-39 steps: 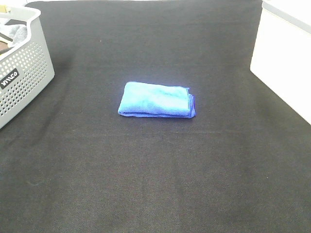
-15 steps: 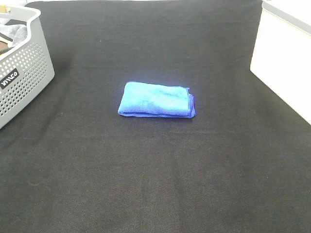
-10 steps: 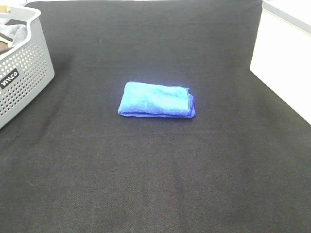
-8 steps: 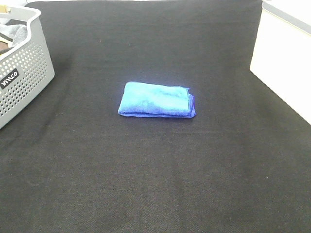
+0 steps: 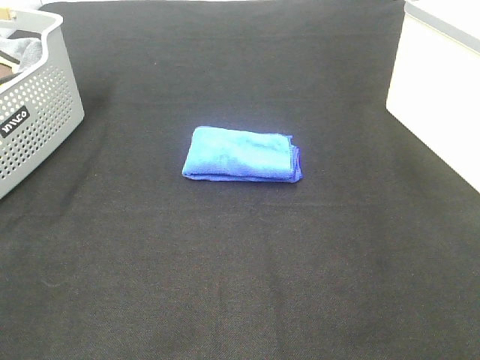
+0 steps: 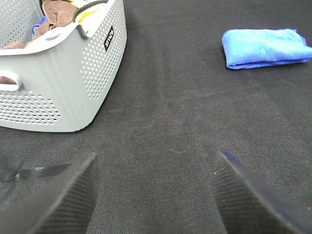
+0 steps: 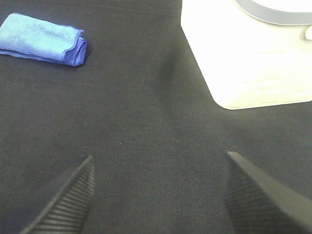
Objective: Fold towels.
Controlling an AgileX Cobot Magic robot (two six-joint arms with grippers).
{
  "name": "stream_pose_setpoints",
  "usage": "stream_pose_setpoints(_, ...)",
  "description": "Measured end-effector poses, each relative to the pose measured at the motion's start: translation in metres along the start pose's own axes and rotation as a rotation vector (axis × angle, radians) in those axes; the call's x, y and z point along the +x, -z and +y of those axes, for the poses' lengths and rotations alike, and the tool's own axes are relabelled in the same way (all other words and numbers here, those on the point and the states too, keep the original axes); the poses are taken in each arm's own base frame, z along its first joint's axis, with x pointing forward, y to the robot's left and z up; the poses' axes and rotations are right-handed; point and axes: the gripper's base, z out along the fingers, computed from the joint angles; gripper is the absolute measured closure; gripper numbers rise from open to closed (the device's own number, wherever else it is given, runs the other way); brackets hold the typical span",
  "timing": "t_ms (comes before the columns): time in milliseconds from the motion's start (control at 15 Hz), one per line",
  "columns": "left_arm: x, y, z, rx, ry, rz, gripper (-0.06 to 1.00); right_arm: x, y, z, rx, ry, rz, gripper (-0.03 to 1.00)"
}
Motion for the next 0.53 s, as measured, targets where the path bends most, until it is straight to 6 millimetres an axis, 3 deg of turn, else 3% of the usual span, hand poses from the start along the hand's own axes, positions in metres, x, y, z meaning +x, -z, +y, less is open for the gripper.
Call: stream_pose_setpoints(533, 0.0000, 0.0000, 0.0000, 0.000, 0.000, 0.000, 0.30, 0.0002, -0.0002, 0.0001, 0.000, -0.001, 0.001, 0.28)
